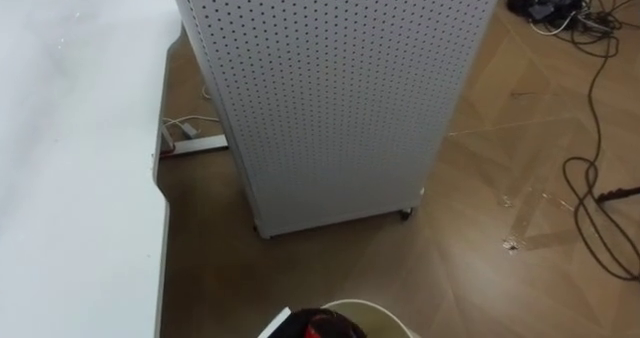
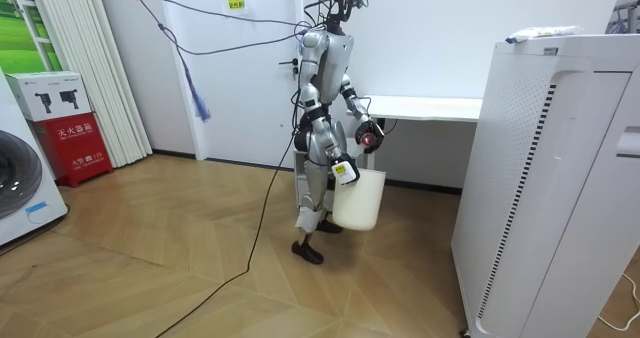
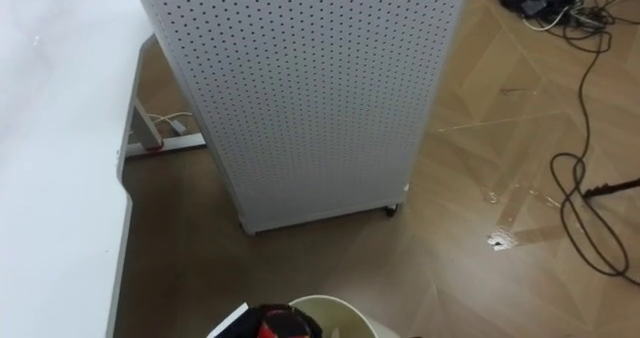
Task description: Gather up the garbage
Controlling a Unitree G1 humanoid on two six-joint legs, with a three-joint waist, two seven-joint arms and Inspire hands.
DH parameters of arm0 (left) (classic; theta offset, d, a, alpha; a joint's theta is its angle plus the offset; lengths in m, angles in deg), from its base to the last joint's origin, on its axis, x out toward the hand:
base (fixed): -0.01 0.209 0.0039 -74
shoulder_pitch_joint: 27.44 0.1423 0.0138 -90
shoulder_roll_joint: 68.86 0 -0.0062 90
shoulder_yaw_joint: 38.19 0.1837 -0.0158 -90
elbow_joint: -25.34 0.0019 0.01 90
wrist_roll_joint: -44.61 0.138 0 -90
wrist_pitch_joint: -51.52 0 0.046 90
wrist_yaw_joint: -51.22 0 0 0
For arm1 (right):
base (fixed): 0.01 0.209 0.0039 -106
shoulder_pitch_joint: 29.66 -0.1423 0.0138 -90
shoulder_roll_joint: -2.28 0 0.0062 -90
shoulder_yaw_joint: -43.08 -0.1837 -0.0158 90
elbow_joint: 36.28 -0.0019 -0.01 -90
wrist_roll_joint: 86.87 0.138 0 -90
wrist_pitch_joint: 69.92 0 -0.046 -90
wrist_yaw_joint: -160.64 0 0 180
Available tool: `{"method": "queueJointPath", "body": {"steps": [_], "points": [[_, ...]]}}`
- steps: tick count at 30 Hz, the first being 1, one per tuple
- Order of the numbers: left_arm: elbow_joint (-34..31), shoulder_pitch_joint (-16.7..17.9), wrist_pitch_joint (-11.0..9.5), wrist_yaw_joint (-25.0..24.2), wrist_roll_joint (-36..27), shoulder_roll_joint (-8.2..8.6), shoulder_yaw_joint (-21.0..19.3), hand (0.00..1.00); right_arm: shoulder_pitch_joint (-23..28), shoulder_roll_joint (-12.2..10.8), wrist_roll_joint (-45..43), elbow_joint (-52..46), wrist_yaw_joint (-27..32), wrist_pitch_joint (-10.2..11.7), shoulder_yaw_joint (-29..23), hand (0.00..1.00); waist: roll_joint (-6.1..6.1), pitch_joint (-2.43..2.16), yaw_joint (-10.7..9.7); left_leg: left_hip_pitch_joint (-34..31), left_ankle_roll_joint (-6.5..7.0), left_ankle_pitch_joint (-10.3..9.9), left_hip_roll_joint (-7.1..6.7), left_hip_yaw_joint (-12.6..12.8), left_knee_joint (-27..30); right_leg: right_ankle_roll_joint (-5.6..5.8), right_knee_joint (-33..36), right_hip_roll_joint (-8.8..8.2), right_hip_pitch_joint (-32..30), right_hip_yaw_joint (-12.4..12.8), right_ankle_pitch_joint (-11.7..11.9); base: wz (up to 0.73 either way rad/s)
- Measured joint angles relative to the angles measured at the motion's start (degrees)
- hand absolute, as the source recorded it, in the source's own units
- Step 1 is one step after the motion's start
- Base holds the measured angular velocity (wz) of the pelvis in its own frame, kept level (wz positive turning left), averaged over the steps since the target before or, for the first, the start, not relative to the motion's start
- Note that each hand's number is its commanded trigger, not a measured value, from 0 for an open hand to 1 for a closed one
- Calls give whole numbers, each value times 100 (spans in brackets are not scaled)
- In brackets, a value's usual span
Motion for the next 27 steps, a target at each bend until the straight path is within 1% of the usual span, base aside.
{"method": "queueJointPath", "body": {"steps": [5, 10, 13, 18, 23, 25, 27], "points": [[4, -20, -1, 0, -1, -15, -1, 0, -2, 0, -2, 18, -7, 24, 4, 100, 2, 0, 1, -21, 0, 0, 13, -2, 25, -16, 1, -1, -5, -42, 10, 0], [4, -32, -1, 0, 1, -7, -10, 0, -6, -2, -11, 156, 65, 27, 156, 100, 13, 2, 38, -45, 0, -1, 21, -16, 52, -30, 4, 1, -9, -66, 19, 0], [4, -56, -1, 0, 3, -12, -14, 0, -16, 104, 0, 157, 50, 50, 163, 100, 18, -2, 42, -99, 0, -2, 36, -15, 64, -49, 10, 8, -55, -83, 31, 0], [3, -100, -1, 0, 3, 16, -10, 0, -14, 71, 1, 158, 45, 52, 180, 100, 54, -24, 65, -111, -1, -1, 56, -15, 73, -59, 10, 22, -61, -103, 37, 0], [-25, -210, -2, 4, 27, 14, -27, 0, -7, 66, 0, 160, 42, 52, 182, 100, 56, -26, 102, -93, -1, -1, 47, -21, 80, -59, 9, 13, -34, -113, 36, 0], [-126, -212, -2, 25, 144, 6, -63, 0, -6, 70, 2, 150, 51, 57, 177, 100, 56, -27, 128, -89, -1, -1, 47, -22, 94, -59, 10, 9, -31, -118, 36, 0], [-495, -187, -4, 68, 291, -35, -143, 0, 21, 70, 18, 149, 61, 123, 171, 100, 55, -27, 149, -79, -1, -1, 48, -38, 108, -59, 0, 9, -5, -136, 36, 2]]}}
